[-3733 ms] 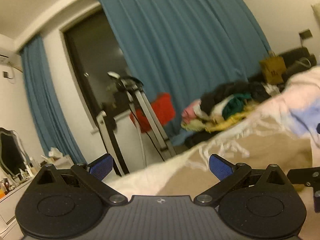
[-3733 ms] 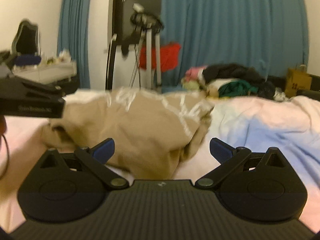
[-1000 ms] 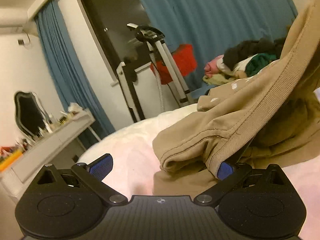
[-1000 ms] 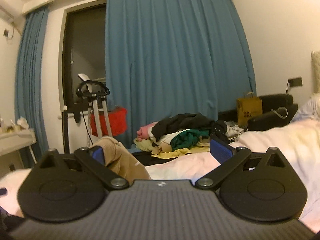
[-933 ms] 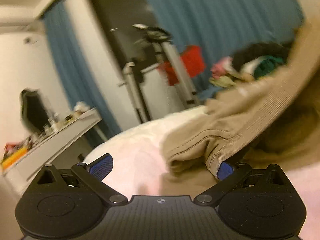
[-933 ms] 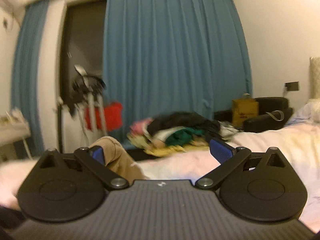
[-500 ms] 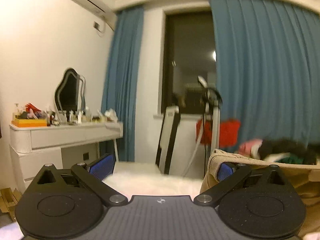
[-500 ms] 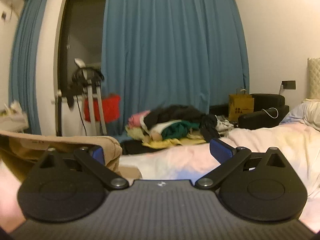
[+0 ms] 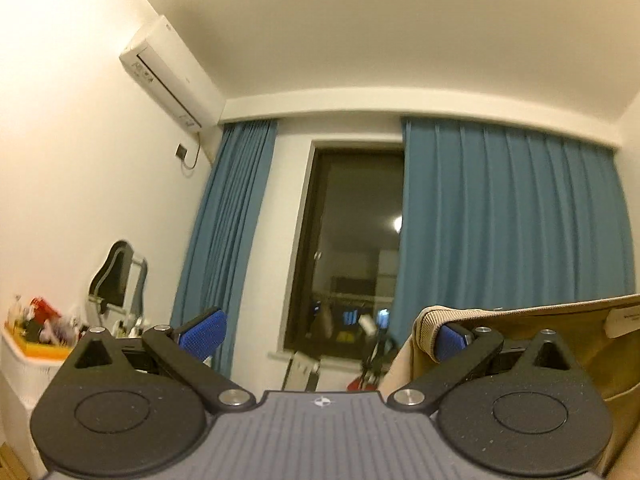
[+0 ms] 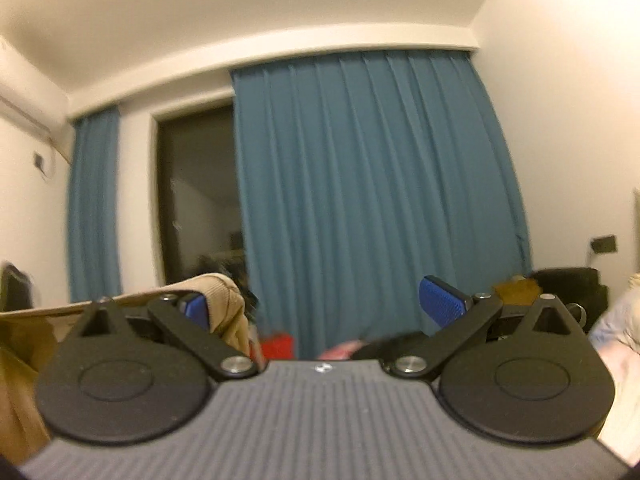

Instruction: Fold clothes

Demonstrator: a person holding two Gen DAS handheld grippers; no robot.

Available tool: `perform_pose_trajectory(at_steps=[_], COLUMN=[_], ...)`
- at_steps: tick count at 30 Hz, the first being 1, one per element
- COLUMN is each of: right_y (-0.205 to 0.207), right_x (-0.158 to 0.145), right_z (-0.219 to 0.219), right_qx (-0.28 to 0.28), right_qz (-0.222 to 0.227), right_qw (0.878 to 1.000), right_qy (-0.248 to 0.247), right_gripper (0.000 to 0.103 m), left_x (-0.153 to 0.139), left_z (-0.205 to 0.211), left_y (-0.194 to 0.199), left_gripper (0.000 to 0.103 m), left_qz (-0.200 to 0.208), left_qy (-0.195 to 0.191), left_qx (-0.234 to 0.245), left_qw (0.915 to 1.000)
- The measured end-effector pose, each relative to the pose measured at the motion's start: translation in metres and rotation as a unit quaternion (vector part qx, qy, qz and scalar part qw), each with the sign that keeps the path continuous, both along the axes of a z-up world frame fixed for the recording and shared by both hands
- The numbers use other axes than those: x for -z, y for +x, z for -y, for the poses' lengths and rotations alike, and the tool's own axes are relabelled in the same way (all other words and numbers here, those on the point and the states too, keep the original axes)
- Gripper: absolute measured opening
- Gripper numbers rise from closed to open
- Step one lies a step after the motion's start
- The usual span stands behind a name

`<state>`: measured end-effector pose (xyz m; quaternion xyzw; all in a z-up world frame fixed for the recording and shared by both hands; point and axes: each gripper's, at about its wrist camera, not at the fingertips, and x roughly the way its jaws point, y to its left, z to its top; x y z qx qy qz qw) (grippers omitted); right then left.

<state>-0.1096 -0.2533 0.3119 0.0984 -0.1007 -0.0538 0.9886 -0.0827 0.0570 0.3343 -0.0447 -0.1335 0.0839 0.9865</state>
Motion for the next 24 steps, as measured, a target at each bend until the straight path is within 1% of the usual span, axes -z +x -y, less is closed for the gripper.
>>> perform_pose_trajectory(at_steps=[3, 6, 8, 12, 15, 16, 18, 22, 24], right_y=[-0.028, -0.054, -0.057, -0.058, -0.058, -0.059, -0.059, -0.016, 0.016], right_x=[-0.048, -0.089, -0.095, -0.1, -0.103, -0.104, -0.107, -0.066, -0.041], right_z=[0.0, 0.001, 0.003, 0.007, 0.011, 0.012, 0.014, 0.02, 0.025], right_qx=[-0.018, -0.039, -0.041, -0.039, -0.038, -0.038, -0.037, -0.026, -0.026], right_qz=[0.02, 0.037, 0.035, 0.027, 0.02, 0.018, 0.014, -0.046, -0.081], right_qw=[1.0, 0.998, 0.998, 0.999, 0.999, 0.999, 0.999, 0.998, 0.996], right_qy=[-0.011, -0.017, -0.02, -0.023, -0.026, -0.027, -0.029, -0.035, -0.028], right_gripper=[0.103, 0.103, 0.103, 0.103, 0.103, 0.103, 0.103, 0.103, 0.103], left_x=[-0.055, -0.104, -0.131, -0.166, -0.163, -0.158, -0.138, -0.084, -0.058], left_z=[-0.008, -0.021, -0.029, -0.037, -0.037, -0.037, -0.035, -0.033, -0.031], left_y=[-0.022, -0.042, -0.051, -0.059, -0.047, -0.04, -0.016, 0.046, 0.082], left_gripper=[0.103, 0.103, 0.103, 0.103, 0.103, 0.103, 0.103, 0.103, 0.103], left_qz=[0.018, 0.02, 0.021, 0.013, -0.018, -0.031, -0.059, -0.119, -0.148], left_qy=[-0.004, -0.026, -0.041, -0.04, -0.042, -0.043, -0.045, -0.061, -0.067], left_qx=[0.01, 0.035, 0.052, 0.072, 0.093, 0.099, 0.108, 0.119, 0.119], left_qw=[0.9998, 0.9988, 0.9976, 0.9965, 0.9947, 0.9936, 0.9914, 0.9838, 0.9795])
